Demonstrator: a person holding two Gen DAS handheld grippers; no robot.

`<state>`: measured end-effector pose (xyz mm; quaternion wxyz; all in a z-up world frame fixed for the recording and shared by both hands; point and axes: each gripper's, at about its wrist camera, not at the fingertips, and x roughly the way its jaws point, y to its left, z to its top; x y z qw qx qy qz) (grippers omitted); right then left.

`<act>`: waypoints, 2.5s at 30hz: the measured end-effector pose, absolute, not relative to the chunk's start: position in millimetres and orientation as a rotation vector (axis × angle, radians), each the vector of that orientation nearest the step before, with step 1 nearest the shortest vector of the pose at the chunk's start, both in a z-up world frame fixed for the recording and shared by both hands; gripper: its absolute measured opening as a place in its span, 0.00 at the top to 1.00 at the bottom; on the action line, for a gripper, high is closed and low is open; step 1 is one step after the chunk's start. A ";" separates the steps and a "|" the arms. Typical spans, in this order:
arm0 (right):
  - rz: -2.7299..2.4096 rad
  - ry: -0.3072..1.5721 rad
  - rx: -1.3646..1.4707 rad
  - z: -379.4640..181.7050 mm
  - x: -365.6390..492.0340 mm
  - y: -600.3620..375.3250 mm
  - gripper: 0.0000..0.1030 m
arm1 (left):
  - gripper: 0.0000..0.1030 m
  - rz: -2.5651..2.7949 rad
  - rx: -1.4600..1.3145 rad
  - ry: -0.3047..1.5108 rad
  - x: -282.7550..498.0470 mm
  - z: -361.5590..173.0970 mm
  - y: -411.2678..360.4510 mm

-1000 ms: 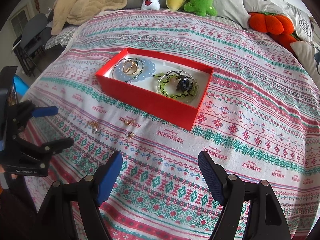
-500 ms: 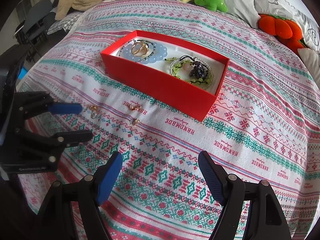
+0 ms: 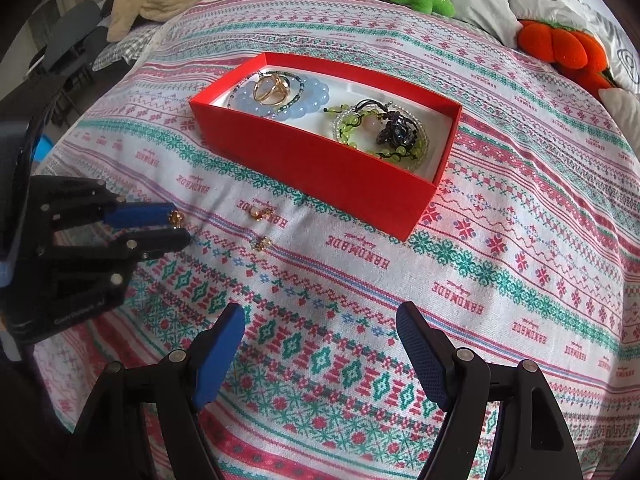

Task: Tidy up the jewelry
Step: 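Grasp a gold hoop earring with the left tool while the right tool grasps gold stud earrings, then carry the earrings into the red box with both tools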

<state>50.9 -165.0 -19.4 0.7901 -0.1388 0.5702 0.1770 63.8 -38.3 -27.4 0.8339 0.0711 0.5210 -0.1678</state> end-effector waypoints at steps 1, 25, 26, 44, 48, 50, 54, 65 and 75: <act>0.389 1.228 -0.291 -19.8 52.7 -164.4 0.24 | 0.77 -0.355 0.149 1.105 63.7 -26.3 -38.3; 0.486 1.188 -0.277 -47.4 87.1 -106.8 0.71 | 0.77 -0.237 0.089 1.145 40.9 -19.9 -2.6; 0.488 1.186 -0.283 -48.1 87.0 -104.9 0.72 | 0.77 -0.237 0.089 1.146 40.7 -20.1 -3.1; 0.488 1.182 -0.243 -30.7 82.4 -111.9 0.90 | 0.77 -0.184 0.062 1.111 36.0 -10.0 9.9; 0.488 1.163 -0.224 -16.9 79.3 -118.1 0.90 | 0.77 -0.179 0.052 1.091 31.8 -2.1 15.2; 0.487 1.152 -0.213 -10.4 79.0 -119.8 0.90 | 0.77 -0.179 0.047 1.080 31.7 2.6 17.4; 0.488 1.130 -0.180 3.5 77.8 -125.3 0.90 | 0.77 -0.180 0.040 1.054 37.0 10.8 16.0; 0.455 1.094 -0.108 28.5 85.0 -147.4 0.90 | 0.77 -0.167 -0.008 1.010 50.0 28.2 17.4; 0.414 1.053 -0.068 39.0 97.5 -160.8 0.90 | 0.77 -0.178 -0.045 0.966 71.2 40.7 4.7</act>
